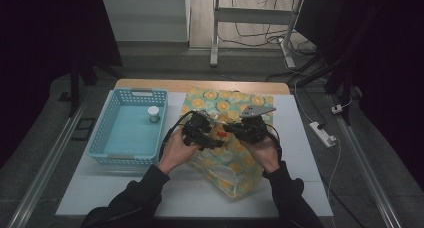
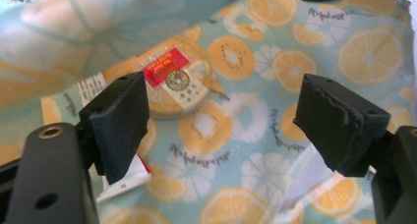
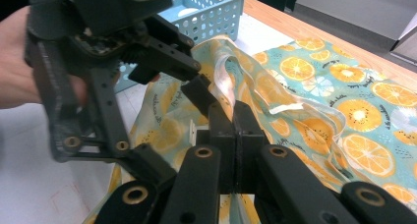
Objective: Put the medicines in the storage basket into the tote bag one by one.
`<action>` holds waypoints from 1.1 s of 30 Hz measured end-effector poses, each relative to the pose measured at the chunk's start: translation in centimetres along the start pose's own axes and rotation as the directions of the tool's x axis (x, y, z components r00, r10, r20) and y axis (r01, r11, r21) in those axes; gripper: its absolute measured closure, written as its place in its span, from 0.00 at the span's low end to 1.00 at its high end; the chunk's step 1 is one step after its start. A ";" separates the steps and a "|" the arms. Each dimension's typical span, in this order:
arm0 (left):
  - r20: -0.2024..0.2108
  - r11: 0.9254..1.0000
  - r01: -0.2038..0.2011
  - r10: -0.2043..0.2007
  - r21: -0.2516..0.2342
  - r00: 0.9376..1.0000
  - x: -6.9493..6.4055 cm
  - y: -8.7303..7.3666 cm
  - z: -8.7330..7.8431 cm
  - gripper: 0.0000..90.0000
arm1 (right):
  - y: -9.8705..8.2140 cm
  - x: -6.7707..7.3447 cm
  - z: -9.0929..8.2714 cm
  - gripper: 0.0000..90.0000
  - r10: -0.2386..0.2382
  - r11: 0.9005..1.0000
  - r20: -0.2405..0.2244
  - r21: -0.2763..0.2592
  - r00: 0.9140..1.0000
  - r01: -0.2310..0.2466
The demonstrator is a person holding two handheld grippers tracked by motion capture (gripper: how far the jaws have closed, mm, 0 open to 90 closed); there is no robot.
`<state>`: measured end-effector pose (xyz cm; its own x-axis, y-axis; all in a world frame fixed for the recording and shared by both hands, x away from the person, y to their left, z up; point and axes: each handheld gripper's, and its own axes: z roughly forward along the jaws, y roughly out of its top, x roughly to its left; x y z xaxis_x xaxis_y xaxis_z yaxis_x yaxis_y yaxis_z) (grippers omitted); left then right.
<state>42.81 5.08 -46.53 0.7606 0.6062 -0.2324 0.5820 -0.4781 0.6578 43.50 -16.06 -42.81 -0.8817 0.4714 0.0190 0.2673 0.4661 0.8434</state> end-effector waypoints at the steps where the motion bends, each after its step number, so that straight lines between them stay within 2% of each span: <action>1: 0.012 1.000 0.003 -0.003 -0.006 1.000 -0.1 -0.1 -0.1 0.22 | 0.0 0.0 0.0 1.00 0.000 1.000 0.000 0.000 1.000 0.000; 14: 0.080 0.999 -0.003 0.007 -0.047 0.997 -0.8 -2.0 -2.5 0.05 | 0.0 -0.2 -0.2 1.00 0.002 1.000 0.003 0.003 1.000 -0.002; 19: 0.063 0.998 -0.022 0.025 -0.060 0.998 -0.7 -3.0 -3.6 0.01 | 0.0 -0.2 -0.3 1.00 0.003 1.000 0.005 0.002 1.000 -0.003; 25: 0.051 0.997 -0.024 0.028 -0.067 0.998 -0.5 -4.3 -4.6 0.00 | 0.0 -0.2 -0.2 1.00 0.002 1.000 0.005 0.002 1.000 -0.002; 33: 0.029 0.993 -0.014 0.017 -0.118 0.999 -0.2 -5.6 -6.3 0.00 | 0.1 -0.2 -0.4 1.00 0.002 1.000 0.006 -0.002 1.000 -0.002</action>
<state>37.60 11.63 -45.67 0.7785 0.5792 -0.2418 0.5337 -0.4082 0.7406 43.55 -16.43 -42.53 -0.8786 0.4773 0.0175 0.2687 0.4638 0.8442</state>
